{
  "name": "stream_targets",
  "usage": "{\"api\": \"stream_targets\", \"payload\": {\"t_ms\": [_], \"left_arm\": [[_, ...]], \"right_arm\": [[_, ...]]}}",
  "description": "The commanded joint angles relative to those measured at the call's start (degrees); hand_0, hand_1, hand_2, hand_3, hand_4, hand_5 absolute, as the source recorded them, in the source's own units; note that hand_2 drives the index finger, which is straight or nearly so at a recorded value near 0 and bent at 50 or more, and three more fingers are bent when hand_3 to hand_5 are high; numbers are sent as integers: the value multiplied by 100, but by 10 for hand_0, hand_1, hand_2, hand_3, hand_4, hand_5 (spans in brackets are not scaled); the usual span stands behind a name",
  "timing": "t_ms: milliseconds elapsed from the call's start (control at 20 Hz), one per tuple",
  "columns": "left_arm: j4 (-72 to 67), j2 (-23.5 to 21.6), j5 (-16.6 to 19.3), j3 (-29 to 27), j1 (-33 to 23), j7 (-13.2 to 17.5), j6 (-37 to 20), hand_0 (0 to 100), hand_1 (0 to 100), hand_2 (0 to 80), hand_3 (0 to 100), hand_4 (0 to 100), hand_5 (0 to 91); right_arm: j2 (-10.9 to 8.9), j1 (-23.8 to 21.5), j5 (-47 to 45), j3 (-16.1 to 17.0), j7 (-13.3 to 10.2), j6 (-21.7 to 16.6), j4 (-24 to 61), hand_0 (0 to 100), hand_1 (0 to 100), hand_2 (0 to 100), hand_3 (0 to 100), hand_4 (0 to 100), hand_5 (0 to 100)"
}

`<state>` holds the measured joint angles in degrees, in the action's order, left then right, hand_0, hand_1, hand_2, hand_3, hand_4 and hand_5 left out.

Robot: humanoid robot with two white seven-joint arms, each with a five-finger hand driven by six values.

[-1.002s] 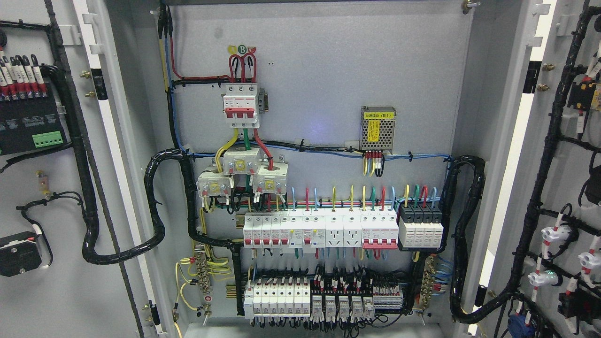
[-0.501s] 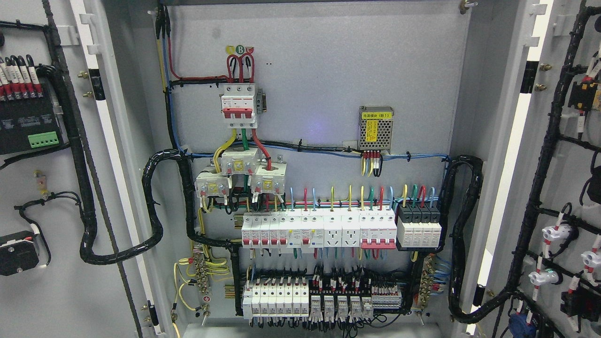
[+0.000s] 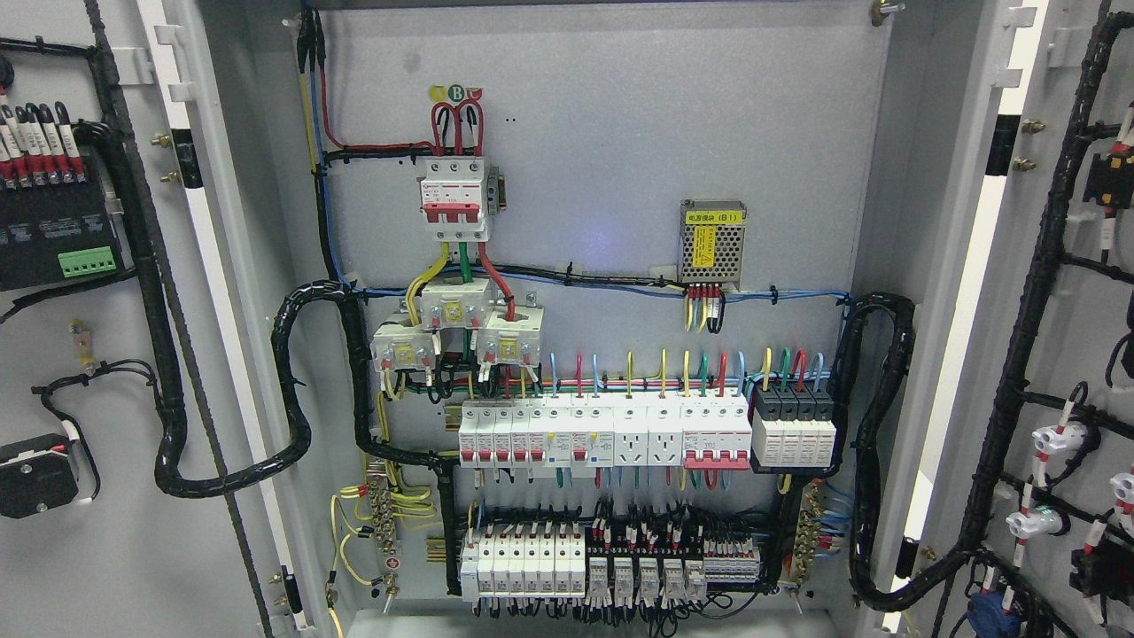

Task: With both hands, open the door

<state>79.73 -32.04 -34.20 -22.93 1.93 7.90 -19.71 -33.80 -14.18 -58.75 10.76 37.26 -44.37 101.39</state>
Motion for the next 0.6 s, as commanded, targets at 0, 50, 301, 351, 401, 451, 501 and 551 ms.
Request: {"api": "stream_targets", "payload": {"t_ms": [0, 50, 301, 351, 401, 451, 501, 551], "left_arm": [[315, -13, -17, 219, -35, 45, -7, 0, 0, 0, 0, 42, 0], [368, -13, -17, 228, -61, 36, -7, 0, 0, 0, 0, 42, 0], [640, 4, -26, 245, -210, 36, -7, 0, 0, 0, 0, 42, 0], [693, 13, -26, 254, -219, 36, -15, 0, 0, 0, 0, 42, 0], [728, 13, -26, 254, -228, 36, -15, 0, 0, 0, 0, 42, 0], [763, 4, -26, 280, -254, 36, -7, 0, 0, 0, 0, 42, 0], [790, -4, -26, 280, -272, 28, -15, 0, 0, 0, 0, 42, 0], [808, 4, -34, 280, -289, 28, -15, 0, 0, 0, 0, 42, 0]], "right_arm": [[-171, 11, -58, 23, 36, -1, -120, 0, 0, 0, 0, 0, 0], [-171, 3, -58, 23, 36, -10, -120, 0, 0, 0, 0, 0, 0], [-171, -15, -58, 102, 36, -10, -120, 0, 0, 0, 0, 0, 0], [-171, -15, -58, 111, 36, -10, -120, 0, 0, 0, 0, 0, 0], [-171, -15, -58, 111, 36, -10, -120, 0, 0, 0, 0, 0, 0], [-162, -15, -58, 102, 36, -10, -102, 0, 0, 0, 0, 0, 0], [-162, -24, -58, 102, 36, -10, -102, 0, 0, 0, 0, 0, 0], [-171, -24, -58, 102, 36, -10, -102, 0, 0, 0, 0, 0, 0]]}}
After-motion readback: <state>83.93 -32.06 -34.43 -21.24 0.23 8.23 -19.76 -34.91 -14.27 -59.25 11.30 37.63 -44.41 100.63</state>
